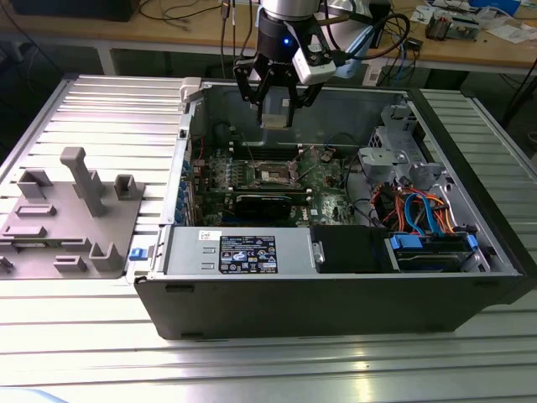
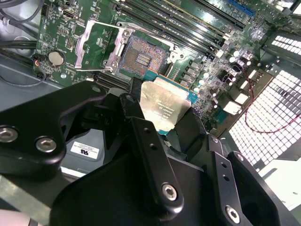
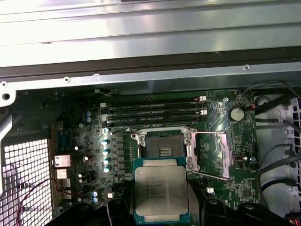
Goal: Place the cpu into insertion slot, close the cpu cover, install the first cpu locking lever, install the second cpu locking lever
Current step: 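Place the cpu into insertion slot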
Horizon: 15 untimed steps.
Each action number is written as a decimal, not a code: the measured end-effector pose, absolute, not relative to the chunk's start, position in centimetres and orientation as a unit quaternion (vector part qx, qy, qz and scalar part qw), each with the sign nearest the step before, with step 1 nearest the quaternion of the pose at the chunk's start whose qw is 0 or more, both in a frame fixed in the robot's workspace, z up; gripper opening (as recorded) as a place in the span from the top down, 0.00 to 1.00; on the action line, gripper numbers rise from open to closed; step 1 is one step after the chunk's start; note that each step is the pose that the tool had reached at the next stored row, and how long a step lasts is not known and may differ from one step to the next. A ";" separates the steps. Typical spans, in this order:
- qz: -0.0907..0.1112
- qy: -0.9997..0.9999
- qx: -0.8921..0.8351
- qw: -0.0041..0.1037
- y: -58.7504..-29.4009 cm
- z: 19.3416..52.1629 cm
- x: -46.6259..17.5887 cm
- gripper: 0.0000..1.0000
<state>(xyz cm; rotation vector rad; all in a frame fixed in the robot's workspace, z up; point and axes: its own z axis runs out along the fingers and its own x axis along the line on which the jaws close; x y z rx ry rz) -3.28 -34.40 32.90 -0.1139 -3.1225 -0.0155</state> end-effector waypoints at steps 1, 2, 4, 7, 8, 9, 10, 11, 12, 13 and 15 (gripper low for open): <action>-0.005 -0.999 -0.037 0.008 -34.4 32.9 -3.3 0.46; -0.005 -0.999 -0.037 0.008 -34.4 32.9 -3.3 0.46; -0.005 -0.999 -0.038 0.008 -34.4 32.9 -3.3 0.46; -0.005 -0.999 -0.039 0.008 -34.4 32.9 -3.3 0.46; -0.005 -0.999 -0.040 0.008 -34.4 32.9 -3.3 0.46; -0.005 -0.999 -0.040 0.008 -34.4 32.9 -3.3 0.46; -0.005 -0.999 -0.041 0.008 -34.4 32.9 -3.3 0.46; -0.005 -0.999 -0.041 0.008 -34.4 32.9 -3.3 0.46; -0.005 -0.999 -0.042 0.008 -34.4 32.9 -3.3 0.46; -0.005 -0.999 -0.042 0.008 -34.4 32.9 -3.3 0.46; -0.005 -0.999 -0.043 0.008 -34.4 32.9 -3.3 0.46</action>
